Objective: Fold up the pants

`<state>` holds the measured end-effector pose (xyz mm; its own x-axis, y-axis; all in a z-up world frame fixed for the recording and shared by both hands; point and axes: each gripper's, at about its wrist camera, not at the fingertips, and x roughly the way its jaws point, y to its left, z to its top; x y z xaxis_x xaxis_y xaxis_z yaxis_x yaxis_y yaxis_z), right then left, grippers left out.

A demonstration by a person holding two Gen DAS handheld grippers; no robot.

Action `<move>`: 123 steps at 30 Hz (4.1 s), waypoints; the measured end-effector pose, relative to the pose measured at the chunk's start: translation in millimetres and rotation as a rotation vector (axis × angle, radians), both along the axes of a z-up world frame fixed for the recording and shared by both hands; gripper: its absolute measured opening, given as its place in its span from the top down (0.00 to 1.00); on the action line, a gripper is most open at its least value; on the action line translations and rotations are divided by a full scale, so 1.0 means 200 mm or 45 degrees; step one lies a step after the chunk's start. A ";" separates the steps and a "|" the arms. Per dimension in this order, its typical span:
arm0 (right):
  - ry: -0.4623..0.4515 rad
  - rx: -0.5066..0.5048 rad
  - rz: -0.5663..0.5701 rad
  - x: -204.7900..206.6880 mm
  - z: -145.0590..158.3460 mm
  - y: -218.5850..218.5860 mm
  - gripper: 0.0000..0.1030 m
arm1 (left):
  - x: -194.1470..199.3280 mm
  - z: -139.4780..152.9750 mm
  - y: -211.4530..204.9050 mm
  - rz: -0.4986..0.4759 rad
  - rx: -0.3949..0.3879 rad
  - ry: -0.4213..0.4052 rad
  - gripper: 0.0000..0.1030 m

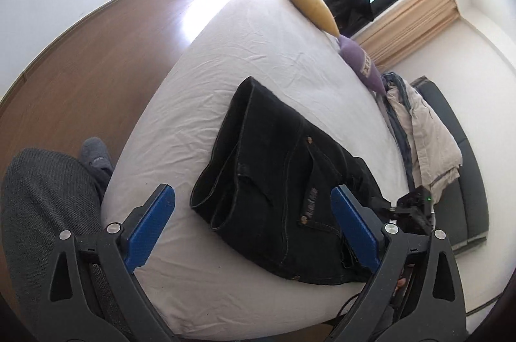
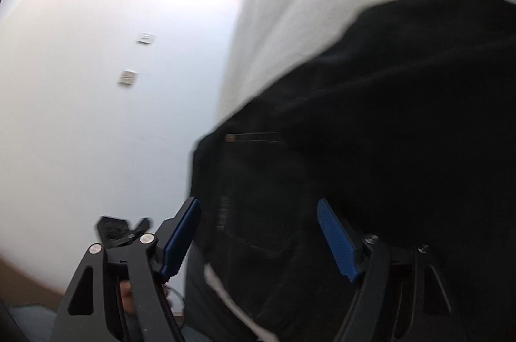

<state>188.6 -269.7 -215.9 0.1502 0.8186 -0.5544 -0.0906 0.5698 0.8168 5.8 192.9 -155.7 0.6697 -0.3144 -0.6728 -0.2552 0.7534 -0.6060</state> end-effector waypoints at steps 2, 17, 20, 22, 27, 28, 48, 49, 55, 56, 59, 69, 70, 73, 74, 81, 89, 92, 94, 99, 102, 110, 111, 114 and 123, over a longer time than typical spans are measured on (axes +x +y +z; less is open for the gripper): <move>-0.001 0.064 -0.049 0.00 0.02 -0.03 0.32 | 0.01 -0.04 0.00 0.008 -0.004 0.039 0.05; -0.002 0.140 0.009 -0.05 0.16 -0.03 0.26 | 0.17 -0.41 -0.09 0.112 -0.319 0.172 0.39; 0.101 0.003 0.000 -0.04 0.06 -0.04 0.25 | 0.21 -0.44 -0.11 0.112 -0.332 0.189 0.56; 0.093 0.008 -0.031 -0.04 0.04 -0.05 0.28 | 0.23 -0.45 -0.11 0.108 -0.353 0.196 0.70; 0.029 -0.025 -0.036 -0.06 0.06 -0.02 0.19 | 0.24 -0.38 -0.11 0.098 -0.351 0.155 0.81; 0.012 -0.037 -0.036 -0.07 0.06 0.00 0.17 | 0.24 -0.34 -0.13 0.090 -0.334 0.135 0.82; -0.113 0.273 -0.169 -0.09 0.35 -0.49 0.13 | 0.50 0.40 -1.42 -0.654 0.254 -0.191 0.90; -0.121 0.250 -0.174 -0.08 0.35 -0.52 0.13 | 0.51 0.37 -1.53 -0.713 0.281 -0.184 0.90; -0.123 0.191 -0.084 -0.06 0.35 -0.56 0.13 | 0.46 0.15 -1.96 -0.968 0.436 -0.116 0.90; -0.121 0.166 -0.063 -0.06 0.34 -0.55 0.13 | 0.44 0.13 -2.00 -0.993 0.460 -0.114 0.90; -0.118 0.031 -0.002 -0.08 0.30 -0.55 0.19 | 0.42 0.11 -2.11 -1.048 0.522 -0.117 0.90; -0.319 -0.420 0.107 -0.13 0.40 -0.44 0.76 | 0.33 0.11 -2.29 -1.102 0.602 -0.140 0.90; -0.327 -0.418 0.101 -0.13 0.41 -0.46 0.77 | 0.33 0.12 -2.32 -1.108 0.602 -0.148 0.90; -0.340 -0.387 0.078 -0.11 0.45 -0.55 0.78 | 0.31 0.15 -2.40 -1.129 0.598 -0.178 0.90; -0.338 -0.373 0.072 -0.12 0.45 -0.59 0.78 | 0.31 0.16 -2.44 -1.138 0.600 -0.186 0.90; -0.217 -0.285 0.021 -0.08 0.26 -0.78 0.78 | 0.33 0.04 -2.63 -1.191 0.583 -0.145 0.90; -0.125 -0.215 -0.118 -0.10 0.07 -0.93 0.62 | 0.45 -0.12 -2.65 -1.230 0.467 -0.055 0.59; -0.133 -0.273 -0.218 -0.11 0.12 -1.03 0.47 | 0.42 0.02 -2.50 -1.172 0.336 -0.145 0.25; -0.122 -0.407 -0.315 -0.13 0.16 -1.09 0.34 | 0.40 0.13 -2.36 -1.108 0.294 -0.227 0.25; -0.289 -0.197 -0.251 -0.17 0.41 -1.00 0.34 | 0.49 0.20 -1.92 -0.842 0.224 -0.267 0.25; -0.353 -0.069 -0.083 -0.18 0.47 -0.78 0.36 | 0.55 0.10 -1.75 -0.746 0.216 -0.193 0.25; -0.029 -0.090 -0.285 0.01 -0.02 -0.88 1.00 | 0.63 -0.05 -1.67 -0.741 0.152 -0.116 0.26; -0.017 -0.040 -0.330 0.00 -0.04 -0.92 1.00 | 0.63 -0.04 -1.67 -0.746 0.147 -0.135 0.26; -0.055 -0.108 -0.365 -0.05 0.03 -0.94 1.00 | 0.66 0.01 -1.68 -0.752 0.135 -0.180 0.26; -0.122 -0.130 -0.150 -0.27 0.20 -0.73 0.51 | 0.81 -0.03 -1.77 -0.832 0.128 -0.169 0.26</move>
